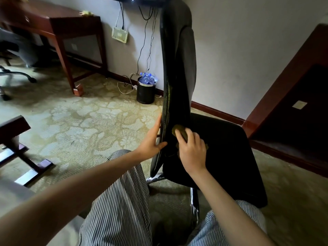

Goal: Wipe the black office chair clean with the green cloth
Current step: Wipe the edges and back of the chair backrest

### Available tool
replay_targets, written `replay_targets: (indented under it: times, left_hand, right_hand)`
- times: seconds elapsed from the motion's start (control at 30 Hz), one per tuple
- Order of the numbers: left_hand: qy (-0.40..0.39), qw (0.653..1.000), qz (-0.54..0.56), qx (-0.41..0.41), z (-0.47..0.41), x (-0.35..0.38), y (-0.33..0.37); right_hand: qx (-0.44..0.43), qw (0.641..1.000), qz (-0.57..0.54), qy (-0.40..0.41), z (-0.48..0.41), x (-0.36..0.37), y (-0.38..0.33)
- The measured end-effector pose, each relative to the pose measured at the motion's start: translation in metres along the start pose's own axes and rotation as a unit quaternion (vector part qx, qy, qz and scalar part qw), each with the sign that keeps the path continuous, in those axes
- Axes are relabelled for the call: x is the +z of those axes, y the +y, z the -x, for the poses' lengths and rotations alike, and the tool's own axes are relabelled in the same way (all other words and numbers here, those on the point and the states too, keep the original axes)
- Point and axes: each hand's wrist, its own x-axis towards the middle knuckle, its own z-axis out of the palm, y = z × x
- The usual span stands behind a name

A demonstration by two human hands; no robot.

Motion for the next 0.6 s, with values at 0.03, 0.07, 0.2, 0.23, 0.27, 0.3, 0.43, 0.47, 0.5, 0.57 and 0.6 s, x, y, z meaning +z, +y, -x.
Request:
replay_targets:
  times: [0.03,0.07,0.2,0.23,0.27,0.3,0.43,0.47,0.5,0.57,0.6]
  left_hand:
    - [-0.001,1.0,-0.003,0.003,0.0,0.0,0.0]
    - [-0.001,1.0,-0.004,0.005,0.0,0.0,0.0]
    - [0.002,1.0,-0.017,0.01,0.0,0.001,-0.003]
    - [0.006,1.0,-0.025,0.011,0.0,0.001,-0.005]
    - [0.011,0.999,-0.034,0.013,0.0,0.002,-0.006]
    - [0.015,0.999,-0.04,0.014,0.0,0.002,-0.007]
    - [0.015,0.999,-0.041,0.008,-0.001,0.004,-0.005]
    - [0.013,0.999,-0.041,0.007,-0.001,0.004,-0.004]
    - [0.01,0.999,-0.041,0.008,-0.001,0.003,-0.004]
    - [0.002,0.999,-0.038,0.009,-0.001,0.002,-0.005]
    - [0.0,0.999,-0.038,0.008,-0.001,0.002,-0.005]
  right_hand:
    - [0.012,1.0,0.0,-0.004,-0.003,0.001,-0.002]
    - [0.022,1.0,0.0,-0.012,-0.004,0.002,-0.006]
    - [0.059,0.996,-0.018,-0.061,0.004,0.009,-0.027]
    - [0.066,0.995,-0.027,-0.066,0.006,0.009,-0.029]
    - [0.07,0.994,-0.034,-0.07,0.007,0.01,-0.03]
    - [0.07,0.994,-0.036,-0.077,0.008,0.011,-0.03]
    - [0.044,0.989,0.021,-0.137,0.022,0.016,-0.027]
    - [0.036,0.986,0.031,-0.158,0.027,0.019,-0.027]
    - [0.029,0.983,0.035,-0.177,0.032,0.022,-0.026]
    - [0.024,0.979,0.032,-0.201,0.04,0.027,-0.026]
    - [0.025,0.979,0.026,-0.203,0.043,0.027,-0.025]
